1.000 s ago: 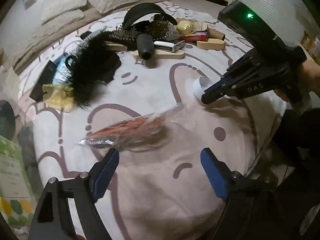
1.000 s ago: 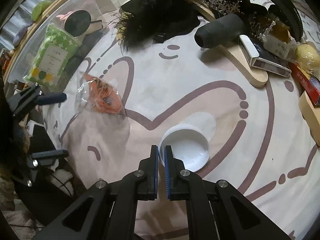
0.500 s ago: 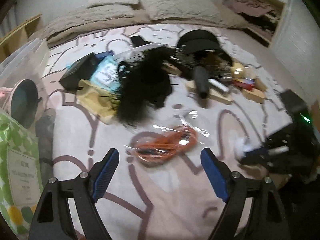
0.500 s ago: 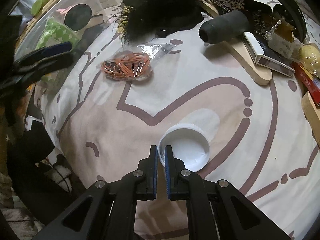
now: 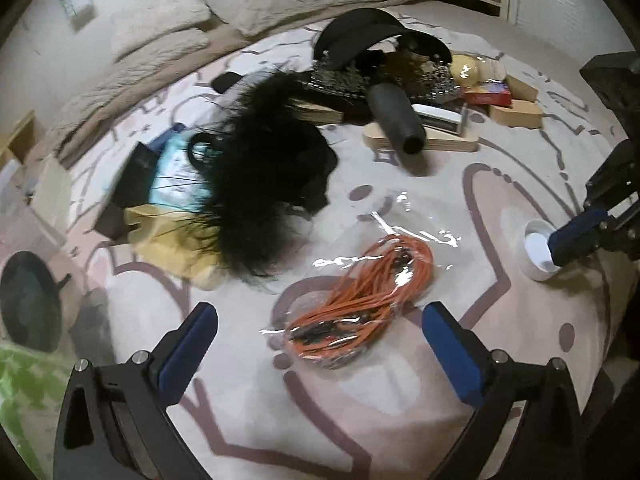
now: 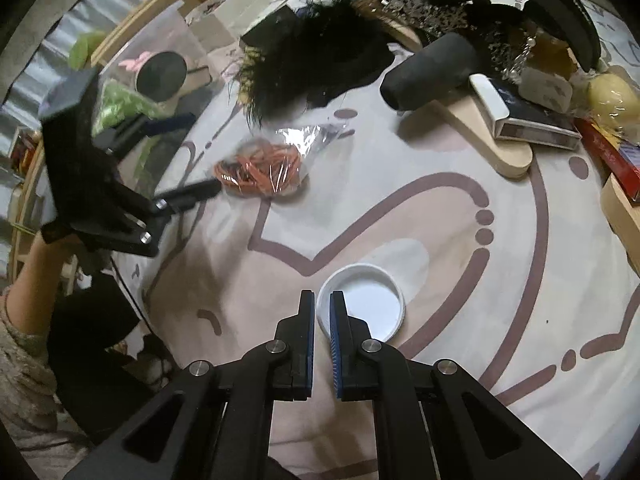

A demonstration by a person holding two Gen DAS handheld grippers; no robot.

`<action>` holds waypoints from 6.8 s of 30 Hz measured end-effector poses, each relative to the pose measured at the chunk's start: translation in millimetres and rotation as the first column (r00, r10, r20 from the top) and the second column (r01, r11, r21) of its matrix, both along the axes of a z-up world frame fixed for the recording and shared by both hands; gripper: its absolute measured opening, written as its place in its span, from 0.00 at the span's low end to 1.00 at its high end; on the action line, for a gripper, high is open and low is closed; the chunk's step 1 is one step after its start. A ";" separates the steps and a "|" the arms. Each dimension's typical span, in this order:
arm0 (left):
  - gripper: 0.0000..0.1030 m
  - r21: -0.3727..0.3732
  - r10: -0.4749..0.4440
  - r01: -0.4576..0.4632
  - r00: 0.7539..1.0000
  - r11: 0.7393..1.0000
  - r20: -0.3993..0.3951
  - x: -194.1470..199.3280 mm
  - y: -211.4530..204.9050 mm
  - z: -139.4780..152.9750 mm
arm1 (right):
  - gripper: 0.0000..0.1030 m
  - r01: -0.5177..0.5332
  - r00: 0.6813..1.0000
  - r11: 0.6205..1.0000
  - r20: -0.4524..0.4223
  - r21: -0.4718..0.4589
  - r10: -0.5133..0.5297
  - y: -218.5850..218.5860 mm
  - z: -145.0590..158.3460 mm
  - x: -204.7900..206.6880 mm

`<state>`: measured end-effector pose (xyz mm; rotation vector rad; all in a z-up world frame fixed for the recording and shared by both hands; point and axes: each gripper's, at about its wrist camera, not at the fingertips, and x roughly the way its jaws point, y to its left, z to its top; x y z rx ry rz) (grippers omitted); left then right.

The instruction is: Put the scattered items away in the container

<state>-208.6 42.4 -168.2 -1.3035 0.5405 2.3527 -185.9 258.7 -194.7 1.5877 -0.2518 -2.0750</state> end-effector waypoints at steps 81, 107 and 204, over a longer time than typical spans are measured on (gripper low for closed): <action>0.54 0.010 -0.034 0.033 0.969 0.999 0.244 -29.0 27.0 -38.1 | 0.72 -0.037 0.998 0.962 -0.033 0.272 0.048 -23.0 -24.0 2.8; 0.43 0.104 0.062 -0.081 0.983 0.991 0.173 -8.1 10.9 2.4 | 0.50 0.015 0.988 0.963 -0.153 0.270 0.027 -8.6 4.0 -2.6; 0.43 0.529 0.745 -0.605 0.661 0.595 -0.082 124.5 -364.6 178.3 | 0.50 -0.279 0.921 0.959 -0.293 -0.040 0.256 -407.4 153.8 -16.5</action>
